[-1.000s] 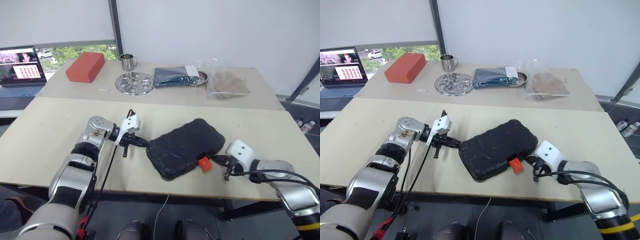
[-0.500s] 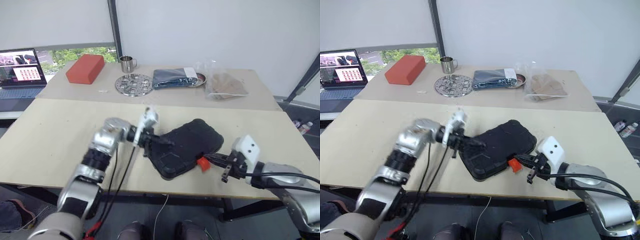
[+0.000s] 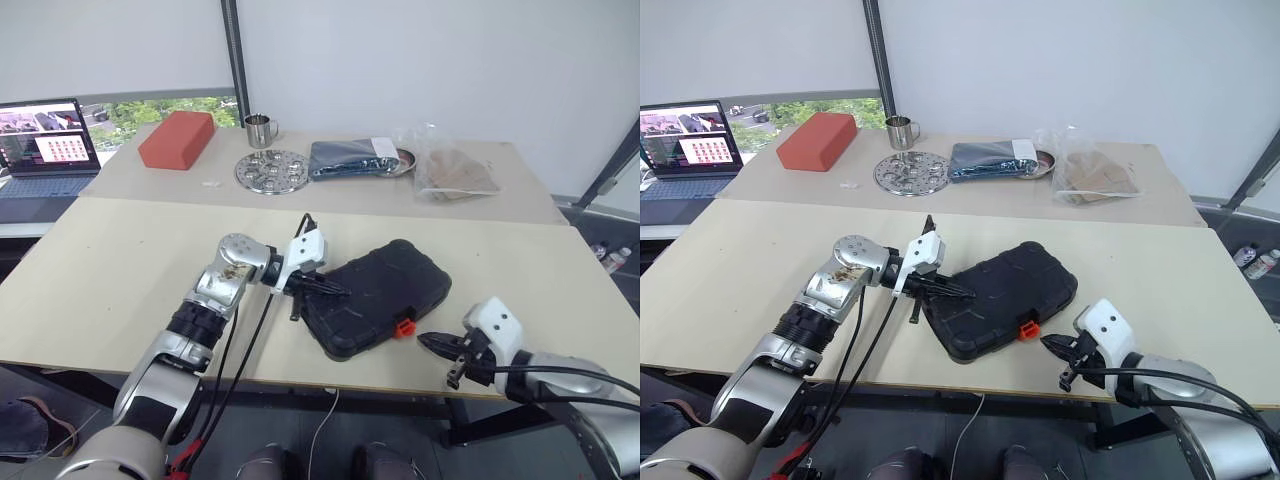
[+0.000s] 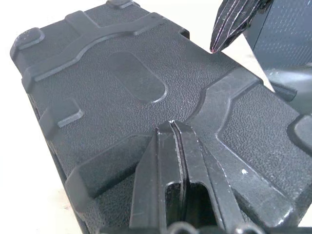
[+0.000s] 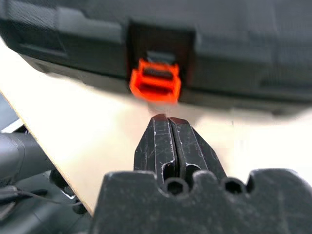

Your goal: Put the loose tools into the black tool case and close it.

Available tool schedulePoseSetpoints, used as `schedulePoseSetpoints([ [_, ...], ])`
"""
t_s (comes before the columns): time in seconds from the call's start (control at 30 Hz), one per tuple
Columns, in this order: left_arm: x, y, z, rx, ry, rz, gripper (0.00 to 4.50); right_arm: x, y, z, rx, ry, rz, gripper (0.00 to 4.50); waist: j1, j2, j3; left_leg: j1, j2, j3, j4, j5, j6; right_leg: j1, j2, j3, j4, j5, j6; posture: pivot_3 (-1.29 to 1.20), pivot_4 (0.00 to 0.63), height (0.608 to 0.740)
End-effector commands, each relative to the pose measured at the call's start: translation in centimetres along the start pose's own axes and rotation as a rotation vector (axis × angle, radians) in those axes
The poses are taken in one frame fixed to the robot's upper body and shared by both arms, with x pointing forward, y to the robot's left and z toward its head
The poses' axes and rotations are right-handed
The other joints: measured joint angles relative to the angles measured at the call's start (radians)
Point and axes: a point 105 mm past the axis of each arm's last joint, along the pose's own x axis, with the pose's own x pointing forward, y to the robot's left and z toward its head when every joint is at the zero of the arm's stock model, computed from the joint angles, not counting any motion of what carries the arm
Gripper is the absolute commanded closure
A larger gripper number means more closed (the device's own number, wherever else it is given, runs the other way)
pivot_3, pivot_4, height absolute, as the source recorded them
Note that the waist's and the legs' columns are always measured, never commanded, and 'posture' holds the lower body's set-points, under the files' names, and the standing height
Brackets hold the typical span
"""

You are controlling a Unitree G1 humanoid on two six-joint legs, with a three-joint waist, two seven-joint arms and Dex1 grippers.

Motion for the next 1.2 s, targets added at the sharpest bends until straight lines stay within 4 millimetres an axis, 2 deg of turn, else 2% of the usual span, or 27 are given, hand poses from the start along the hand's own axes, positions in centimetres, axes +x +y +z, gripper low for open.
schedulePoseSetpoints([
  [0.03, 0.9, -1.0, -2.0, -0.001, 0.084, -0.049, 4.48, 0.2, 0.6, -0.8, 0.008, 0.006, -0.017, 4.50, 0.000, 0.000, -0.001, 0.000, 0.000, 0.000, 0.000, 0.000, 0.000, 0.000, 0.000, 0.000, 0.000, 0.000, 0.000, 0.00, 0.150, 0.736],
  [0.17, 1.4, -0.9, -1.9, 0.037, 0.092, -0.063, 4.48, 1.5, 0.7, -1.6, 0.030, 0.009, -0.031, 4.50, 0.000, 0.002, -0.002, 0.000, 0.000, 0.000, 0.000, 0.000, 0.000, 0.000, 0.000, 0.000, 0.000, 0.000, 0.000, 0.00, 0.150, 0.736],
  [0.27, 1.8, -0.9, -2.0, 0.084, 0.112, -0.077, 4.48, 2.5, 0.2, -1.1, 0.022, -0.019, -0.049, 4.50, 0.000, 0.001, -0.005, 0.000, 0.000, 0.000, 0.000, -0.001, 0.001, 0.000, 0.000, 0.000, -0.001, -0.001, 0.001, 0.00, 0.150, 0.736],
  [0.4, 2.4, -1.0, -2.4, 0.164, 0.155, -0.110, 4.48, 3.7, 0.1, 0.6, 0.016, -0.085, -0.045, 4.50, 0.000, 0.001, -0.005, 0.000, 0.000, 0.000, 0.000, -0.001, 0.002, 0.000, 0.000, 0.000, -0.002, -0.001, 0.002, 0.00, 0.150, 0.736],
  [0.47, 2.7, -1.0, -2.7, 0.221, 0.181, -0.119, 4.48, 3.8, 0.4, 2.2, 0.024, -0.146, -0.032, 4.50, 0.001, 0.002, -0.006, 0.000, 0.000, 0.000, 0.000, -0.001, 0.002, 0.000, 0.000, -0.001, -0.002, 0.000, 0.001, 0.00, 0.150, 0.736],
  [0.63, 3.0, -0.9, -3.0, 0.280, 0.200, -0.134, 4.48, 2.7, 0.1, 6.4, 0.055, -0.311, -0.053, 4.50, -0.016, 0.002, -0.006, -0.001, 0.000, 0.000, 0.000, -0.001, 0.002, 0.000, 0.000, 0.000, -0.002, 0.003, -0.004, 0.00, 0.150, 0.736],
  [0.77, 3.1, -1.1, -3.7, 0.337, 0.230, -0.152, 4.48, 2.1, -0.2, 8.4, 0.089, -0.376, -0.050, 4.50, -0.030, 0.002, -0.006, 0.000, 0.001, 0.000, -0.002, -0.001, 0.001, -0.001, 0.001, 0.001, -0.001, 0.002, -0.003, 0.00, 0.150, 0.736],
  [0.83, 3.0, -1.1, -3.8, 0.342, 0.233, -0.154, 4.48, 2.2, -0.1, 8.6, 0.101, -0.376, -0.040, 4.50, -0.034, 0.003, -0.007, 0.000, 0.001, 0.000, -0.003, 0.000, 0.001, -0.002, 0.001, 0.002, -0.001, 0.003, -0.004, 0.00, 0.150, 0.736],
  [0.9, 3.1, -1.0, -3.8, 0.338, 0.228, -0.151, 4.48, 2.6, 0.0, 8.0, 0.087, -0.335, -0.033, 4.50, -0.031, 0.005, -0.010, 0.002, 0.001, 0.000, -0.005, 0.000, 0.000, 0.000, 0.002, 0.002, -0.002, 0.003, -0.004, 0.00, 0.150, 0.736],
  [0.97, 3.1, -1.0, -3.8, 0.328, 0.221, -0.149, 4.48, 3.0, 0.1, 7.4, 0.077, -0.303, -0.029, 4.50, -0.023, 0.001, -0.016, 0.003, 0.001, -0.001, -0.006, 0.000, 0.000, 0.000, 0.002, 0.000, -0.002, -0.001, -0.001, 0.00, 0.150, 0.736],
  [1.07, 2.9, -0.8, -3.8, 0.317, 0.219, -0.138, 4.48, 3.2, 0.0, 6.9, 0.061, -0.273, -0.028, 4.50, -0.018, 0.000, -0.017, 0.002, 0.001, -0.002, -0.007, -0.001, 0.001, 0.001, 0.001, -0.003, -0.004, 0.001, -0.005, 0.00, 0.150, 0.736],
  [1.2, 2.1, -0.3, -4.3, 0.291, 0.232, -0.103, 4.48, 1.1, -1.0, 6.9, 0.043, -0.267, -0.060, 4.50, -0.018, 0.000, -0.017, 0.001, 0.000, -0.001, -0.005, -0.001, 0.002, 0.001, 0.000, -0.002, -0.005, 0.002, -0.006, 0.00, 0.150, 0.736],
])
